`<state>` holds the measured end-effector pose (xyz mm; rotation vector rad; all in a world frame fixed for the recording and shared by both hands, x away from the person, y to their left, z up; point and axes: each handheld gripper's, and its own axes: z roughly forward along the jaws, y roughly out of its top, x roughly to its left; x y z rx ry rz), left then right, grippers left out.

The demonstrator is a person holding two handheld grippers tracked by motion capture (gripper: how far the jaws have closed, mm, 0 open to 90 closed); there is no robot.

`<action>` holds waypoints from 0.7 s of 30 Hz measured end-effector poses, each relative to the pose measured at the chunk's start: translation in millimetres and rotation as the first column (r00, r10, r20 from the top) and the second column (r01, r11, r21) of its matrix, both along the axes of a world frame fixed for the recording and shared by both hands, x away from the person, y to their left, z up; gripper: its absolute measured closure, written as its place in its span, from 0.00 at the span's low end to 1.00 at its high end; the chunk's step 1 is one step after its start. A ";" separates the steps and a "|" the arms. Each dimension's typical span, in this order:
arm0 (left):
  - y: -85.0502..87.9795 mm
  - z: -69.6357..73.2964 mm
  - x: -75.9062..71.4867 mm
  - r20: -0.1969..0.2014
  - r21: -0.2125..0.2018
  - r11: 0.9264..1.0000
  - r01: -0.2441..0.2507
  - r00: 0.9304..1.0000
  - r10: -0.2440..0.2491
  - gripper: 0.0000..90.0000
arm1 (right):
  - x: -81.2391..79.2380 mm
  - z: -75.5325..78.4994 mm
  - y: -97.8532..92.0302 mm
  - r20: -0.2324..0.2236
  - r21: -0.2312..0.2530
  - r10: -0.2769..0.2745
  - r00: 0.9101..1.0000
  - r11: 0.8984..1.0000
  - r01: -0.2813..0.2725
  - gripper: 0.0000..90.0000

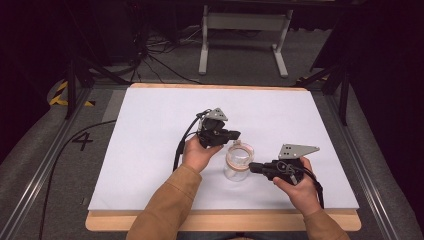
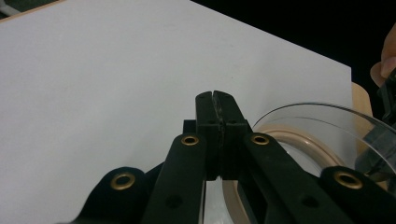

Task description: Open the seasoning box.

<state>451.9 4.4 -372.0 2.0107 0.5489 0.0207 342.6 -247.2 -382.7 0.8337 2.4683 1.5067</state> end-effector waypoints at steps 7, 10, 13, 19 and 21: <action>0.6 0.3 -0.1 0.001 0.004 1.000 0.002 1.000 -0.002 1.00 | 0.2 0.4 -1.8 0.008 0.013 -0.006 1.000 1.000 0.006 1.00; 0.8 0.3 -0.3 0.000 0.004 1.000 0.000 1.000 0.000 1.00 | 0.3 0.5 -2.1 0.011 0.015 -0.008 1.000 1.000 0.008 1.00; 1.3 0.6 -1.1 0.002 0.009 1.000 -0.003 1.000 0.003 1.00 | 0.5 0.8 -1.9 0.011 0.018 -0.008 1.000 1.000 0.008 1.00; 3.5 4.1 -4.8 0.032 0.034 0.999 -0.025 0.999 0.024 1.00 | 1.3 0.3 -0.9 0.011 0.014 -0.005 1.000 1.000 0.005 1.00; 7.1 6.8 -7.1 0.038 0.035 0.999 -0.033 0.999 0.032 1.00 | 1.6 0.6 0.1 0.012 0.013 -0.002 1.000 1.000 0.002 1.00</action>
